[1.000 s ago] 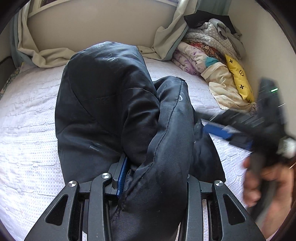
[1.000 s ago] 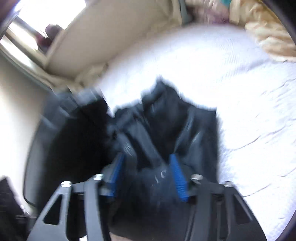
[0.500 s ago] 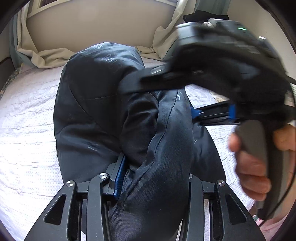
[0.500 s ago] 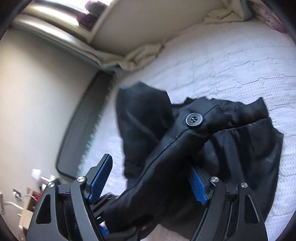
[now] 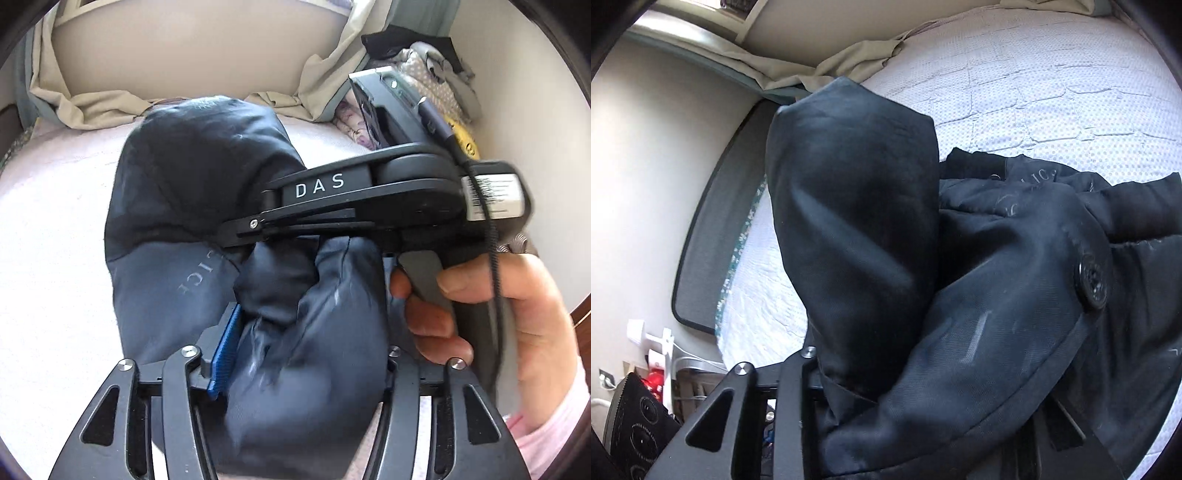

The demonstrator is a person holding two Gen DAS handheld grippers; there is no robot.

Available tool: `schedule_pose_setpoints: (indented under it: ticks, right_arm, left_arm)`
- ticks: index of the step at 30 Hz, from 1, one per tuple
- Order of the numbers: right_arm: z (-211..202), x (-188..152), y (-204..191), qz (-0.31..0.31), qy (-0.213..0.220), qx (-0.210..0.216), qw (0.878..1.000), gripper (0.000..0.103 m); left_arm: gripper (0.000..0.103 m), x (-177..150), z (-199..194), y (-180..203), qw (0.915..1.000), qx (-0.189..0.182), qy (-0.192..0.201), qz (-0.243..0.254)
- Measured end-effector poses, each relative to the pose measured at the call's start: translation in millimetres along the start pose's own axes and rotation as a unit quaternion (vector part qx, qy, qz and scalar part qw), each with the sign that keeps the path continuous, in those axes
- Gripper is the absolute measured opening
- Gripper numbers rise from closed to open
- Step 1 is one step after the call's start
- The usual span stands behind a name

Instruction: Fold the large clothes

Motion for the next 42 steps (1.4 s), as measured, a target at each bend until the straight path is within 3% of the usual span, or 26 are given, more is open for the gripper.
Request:
schedule_pose_setpoints:
  ticks: [3, 9, 14, 15, 17, 20, 27, 30, 33, 42]
  right_arm:
    - [-2, -1, 1, 0.006, 0.005, 0.004, 1.0, 0.027]
    - [-6, 0, 7, 0.027, 0.013, 0.024, 0.999, 0.027]
    - [-8, 0, 7, 0.034, 0.017, 0.028, 0.999, 0.027]
    - [-8, 1, 8, 0.036, 0.017, 0.029, 0.999, 0.027]
    - [-7, 4, 6, 0.04, 0.02, 0.035, 0.998, 0.027]
    - [-10, 6, 4, 0.039, 0.021, 0.038, 0.998, 0.026]
    - [-20, 9, -2, 0.042, 0.034, 0.047, 0.997, 0.025]
    - [-28, 7, -8, 0.035, 0.041, 0.047, 0.997, 0.022]
    - [-41, 7, -20, 0.016, 0.055, 0.033, 0.998, 0.019]
    - [-86, -4, -7, 0.036, 0.102, 0.021, 0.994, 0.018]
  left_arm:
    - [0.065, -8, -16, 0, 0.9999, -0.002, 0.01, 0.003]
    - [0.067, -42, -49, 30, 0.9943, 0.025, 0.05, 0.09]
    - [0.069, -98, -41, 66, 0.98, 0.041, 0.05, 0.188]
    - [0.069, -107, -35, 70, 0.9784, 0.036, 0.035, 0.2]
    - [0.069, -118, -24, 73, 0.9796, 0.028, 0.011, 0.199]
    - [0.069, -120, -12, 70, 0.9794, 0.047, 0.022, 0.195]
    - [0.069, -87, 21, 31, 0.9936, 0.052, 0.032, 0.095]
    - [0.069, -88, 47, 29, 0.991, 0.075, 0.014, 0.11]
    - [0.069, -94, 56, 30, 0.9862, 0.098, 0.023, 0.131]
    - [0.069, -96, 67, 33, 0.9869, 0.105, 0.006, 0.122]
Point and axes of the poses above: each gripper's, at about its wrist camera, not at the fingertips, and z roughly the way its jaws point, y to its right, x to its top, the point moved 6 cm from there along z, roughly the way its jaws point, and after that the axes turned 10 degrees about -z, right-handed, at the moved point
